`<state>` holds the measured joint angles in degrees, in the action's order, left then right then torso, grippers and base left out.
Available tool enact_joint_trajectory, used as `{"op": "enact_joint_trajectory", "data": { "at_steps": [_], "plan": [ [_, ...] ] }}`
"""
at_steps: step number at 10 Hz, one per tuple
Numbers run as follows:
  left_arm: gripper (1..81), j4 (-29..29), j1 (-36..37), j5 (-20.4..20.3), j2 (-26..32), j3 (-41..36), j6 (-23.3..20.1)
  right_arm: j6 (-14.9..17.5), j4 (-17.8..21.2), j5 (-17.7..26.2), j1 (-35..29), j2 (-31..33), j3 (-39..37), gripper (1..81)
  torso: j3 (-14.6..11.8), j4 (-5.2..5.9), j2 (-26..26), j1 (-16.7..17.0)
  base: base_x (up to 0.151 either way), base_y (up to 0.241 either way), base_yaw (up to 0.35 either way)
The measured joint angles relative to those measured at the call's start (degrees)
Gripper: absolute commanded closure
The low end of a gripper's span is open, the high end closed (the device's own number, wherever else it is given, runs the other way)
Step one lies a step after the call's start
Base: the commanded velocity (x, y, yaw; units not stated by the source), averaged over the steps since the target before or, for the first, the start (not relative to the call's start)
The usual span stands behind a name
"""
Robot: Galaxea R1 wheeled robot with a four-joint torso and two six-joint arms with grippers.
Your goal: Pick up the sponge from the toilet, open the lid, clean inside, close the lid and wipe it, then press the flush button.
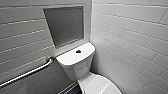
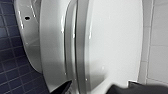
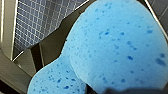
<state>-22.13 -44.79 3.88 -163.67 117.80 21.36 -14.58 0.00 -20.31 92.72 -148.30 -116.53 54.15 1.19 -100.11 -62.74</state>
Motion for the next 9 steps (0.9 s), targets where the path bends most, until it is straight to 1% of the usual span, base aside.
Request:
{"op": "enact_joint_trajectory", "data": {
  "at_steps": [3,6,8,9],
  "plan": [
    [1.0,0.0,-1.23,0.04,-0.2,-0.82,0.02,0.0,0.0,0.0,-0.85,-0.02,0.0,81.1,0.0,0.0,0.0,0.0,0.0,0.0,0.0],
    [1.0,0.02,-1.88,0.0,-1.68,-0.79,0.0,0.0,0.0,0.05,-0.83,-0.02,-0.01,81.1,0.0,0.0,0.0,0.0,0.0,0.0,0.0],
    [1.0,0.05,-1.84,0.06,-3.3,0.73,0.0,0.0,0.0,0.02,-0.83,-0.05,-0.06,81.1,0.0,0.0,0.0,0.0,0.0,0.0,0.0],
    [1.0,0.05,-1.55,0.74,-4.08,1.9,0.05,0.0,0.0,0.06,-0.83,-0.02,-0.09,81.1,0.0,0.0,0.0,0.0,0.0,0.0,0.0]
  ]
}}
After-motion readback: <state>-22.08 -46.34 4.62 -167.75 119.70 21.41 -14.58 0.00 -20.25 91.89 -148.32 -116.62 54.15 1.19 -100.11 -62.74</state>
